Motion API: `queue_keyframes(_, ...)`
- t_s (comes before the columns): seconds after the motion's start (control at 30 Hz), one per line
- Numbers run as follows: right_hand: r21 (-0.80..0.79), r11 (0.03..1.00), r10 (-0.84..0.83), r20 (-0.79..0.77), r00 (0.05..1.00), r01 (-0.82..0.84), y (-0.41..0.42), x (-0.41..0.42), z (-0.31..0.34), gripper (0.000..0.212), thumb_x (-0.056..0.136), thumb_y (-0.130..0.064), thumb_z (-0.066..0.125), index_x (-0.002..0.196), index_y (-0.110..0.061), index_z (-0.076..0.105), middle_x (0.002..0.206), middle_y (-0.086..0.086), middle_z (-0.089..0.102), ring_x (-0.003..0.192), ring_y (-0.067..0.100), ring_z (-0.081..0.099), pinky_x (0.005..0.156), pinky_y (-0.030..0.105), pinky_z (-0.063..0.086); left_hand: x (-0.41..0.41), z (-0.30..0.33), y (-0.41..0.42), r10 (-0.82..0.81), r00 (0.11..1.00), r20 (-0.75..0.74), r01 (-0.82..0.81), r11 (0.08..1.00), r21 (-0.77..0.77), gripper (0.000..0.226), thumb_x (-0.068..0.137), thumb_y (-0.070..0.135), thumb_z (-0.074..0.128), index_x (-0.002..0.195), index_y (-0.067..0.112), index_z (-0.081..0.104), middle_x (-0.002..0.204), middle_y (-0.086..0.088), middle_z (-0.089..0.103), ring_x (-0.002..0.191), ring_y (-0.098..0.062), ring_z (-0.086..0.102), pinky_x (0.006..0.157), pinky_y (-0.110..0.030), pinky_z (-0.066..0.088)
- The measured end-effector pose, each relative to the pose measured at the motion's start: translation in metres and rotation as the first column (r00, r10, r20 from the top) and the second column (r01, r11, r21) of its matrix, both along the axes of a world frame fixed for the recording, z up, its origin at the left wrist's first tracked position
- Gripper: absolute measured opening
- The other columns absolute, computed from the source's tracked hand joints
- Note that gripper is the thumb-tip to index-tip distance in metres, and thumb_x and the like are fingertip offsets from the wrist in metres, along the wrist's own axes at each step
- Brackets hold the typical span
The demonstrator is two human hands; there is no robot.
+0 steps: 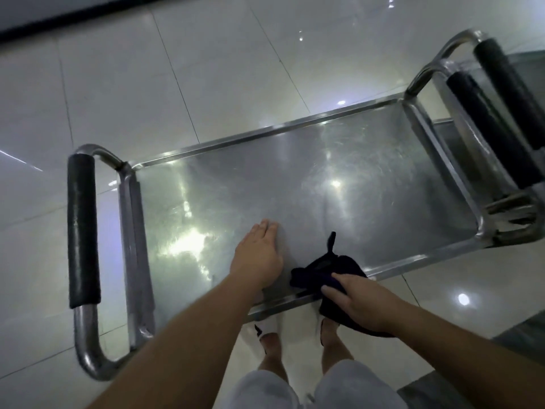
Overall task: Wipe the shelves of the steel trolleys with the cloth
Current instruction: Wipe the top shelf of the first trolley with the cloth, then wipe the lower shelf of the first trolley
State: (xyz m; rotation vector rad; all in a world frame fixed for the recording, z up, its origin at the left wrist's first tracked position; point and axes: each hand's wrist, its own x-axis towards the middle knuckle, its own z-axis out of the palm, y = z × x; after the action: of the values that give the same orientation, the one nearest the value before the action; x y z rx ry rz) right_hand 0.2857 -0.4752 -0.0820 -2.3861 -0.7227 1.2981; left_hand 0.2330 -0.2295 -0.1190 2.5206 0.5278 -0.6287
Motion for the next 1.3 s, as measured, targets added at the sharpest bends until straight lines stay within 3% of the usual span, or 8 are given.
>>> queue_keyframes(0.03, -0.006, 0.997, -0.078, -0.052, 0.996, 0.078, 0.006, -0.007, 0.009, 0.028, 0.104, -0.061, 0.039, 0.107, -0.048, 0.063, 0.108, -0.024, 0.067, 0.102, -0.001, 0.063, 0.076, 0.013, 0.043, -0.009, 0.006, 0.000, -0.009, 1.000, -0.002, 0.009, 1.000, -0.001, 0.070, 0.107, 0.033, 0.045, 0.168, 0.022, 0.013, 0.176, -0.001, 0.008, 0.160, -0.021, 0.013, 0.128, -0.036, 0.014)
queue_keyframes(0.1, -0.032, 0.970, -0.244, -0.152, 0.958, 0.242, 0.017, -0.020, 0.027, 0.033, 0.103, -0.066, 0.036, 0.101, -0.045, 0.062, 0.097, -0.015, 0.069, 0.088, 0.004, 0.066, 0.072, 0.020, 0.047, -0.029, 0.017, 0.001, -0.029, 1.000, -0.008, 0.029, 1.000, 0.000, 0.069, 0.106, 0.032, 0.045, 0.168, 0.021, 0.014, 0.175, -0.001, 0.011, 0.160, -0.022, 0.015, 0.127, -0.037, 0.017)
queue_keyframes(0.27, -0.113, 0.709, -0.659, -0.455, 0.598, 0.696, 0.035, -0.039, 0.050, 0.061, 0.098, -0.068, 0.049, 0.123, -0.017, 0.068, 0.108, 0.008, 0.077, 0.099, 0.027, 0.074, 0.087, 0.040, 0.061, -0.071, 0.037, 0.006, 0.012, 1.000, -0.013, -0.012, 1.000, -0.023, 0.066, 0.105, 0.024, 0.045, 0.167, 0.021, 0.022, 0.174, 0.000, 0.017, 0.158, -0.021, 0.023, 0.127, -0.040, 0.024)
queue_keyframes(0.33, -0.105, 0.603, -0.716, -0.509, 0.478, 0.791, 0.038, -0.041, 0.056, 0.059, 0.098, -0.065, 0.053, 0.124, -0.013, 0.067, 0.109, 0.011, 0.078, 0.101, 0.031, 0.075, 0.095, 0.045, 0.059, -0.087, 0.045, 0.004, 0.055, 0.998, -0.009, -0.055, 0.998, -0.038, 0.064, 0.106, 0.023, 0.044, 0.166, 0.021, 0.024, 0.174, 0.000, 0.018, 0.158, -0.022, 0.024, 0.127, -0.041, 0.025)
queue_keyframes(0.43, -0.078, 0.521, -0.731, -0.555, 0.397, 0.850, 0.036, -0.044, 0.064, 0.061, 0.098, -0.062, 0.055, 0.127, -0.010, 0.067, 0.110, 0.013, 0.078, 0.101, 0.033, 0.075, 0.087, 0.042, 0.059, -0.111, 0.055, -0.002, 0.128, 0.992, 0.016, -0.128, 0.991, -0.045, 0.061, 0.108, 0.028, 0.043, 0.166, 0.022, 0.025, 0.173, 0.000, 0.021, 0.157, -0.022, 0.025, 0.127, -0.041, 0.025)
queue_keyframes(0.63, -0.029, 0.551, -0.685, -0.586, 0.433, 0.834, 0.017, -0.052, 0.073, 0.060, 0.100, -0.064, 0.049, 0.120, -0.010, 0.069, 0.103, 0.013, 0.079, 0.094, 0.033, 0.077, 0.074, 0.038, 0.061, -0.152, 0.074, -0.037, 0.265, 0.963, 0.052, -0.263, 0.964, -0.046, 0.061, 0.108, 0.034, 0.046, 0.164, 0.022, 0.026, 0.172, 0.001, 0.024, 0.156, -0.021, 0.027, 0.126, -0.039, 0.026)
queue_keyframes(1.0, -0.103, 0.577, -0.684, -0.604, 0.411, 0.810, -0.057, -0.097, 0.051, 0.066, 0.098, -0.065, 0.052, 0.134, -0.011, 0.064, 0.115, 0.015, 0.075, 0.104, 0.035, 0.073, 0.096, 0.049, 0.058, -0.240, 0.087, -0.141, 0.397, 0.917, -0.026, -0.398, 0.917, -0.037, 0.062, 0.103, 0.028, 0.052, 0.162, 0.025, 0.031, 0.167, 0.003, 0.033, 0.149, -0.022, 0.038, 0.118, -0.039, 0.037)
queue_keyframes(1.3, -0.139, 0.603, -0.707, -0.550, 0.445, 0.786, -0.068, -0.156, 0.033, 0.061, 0.100, -0.064, 0.051, 0.119, -0.008, 0.069, 0.105, 0.016, 0.078, 0.104, 0.038, 0.073, 0.098, 0.052, 0.057, -0.314, 0.069, -0.140, 0.486, 0.865, -0.124, -0.493, 0.870, -0.031, 0.064, 0.102, 0.030, 0.049, 0.163, 0.026, 0.029, 0.167, 0.002, 0.034, 0.149, -0.023, 0.038, 0.118, -0.039, 0.035)
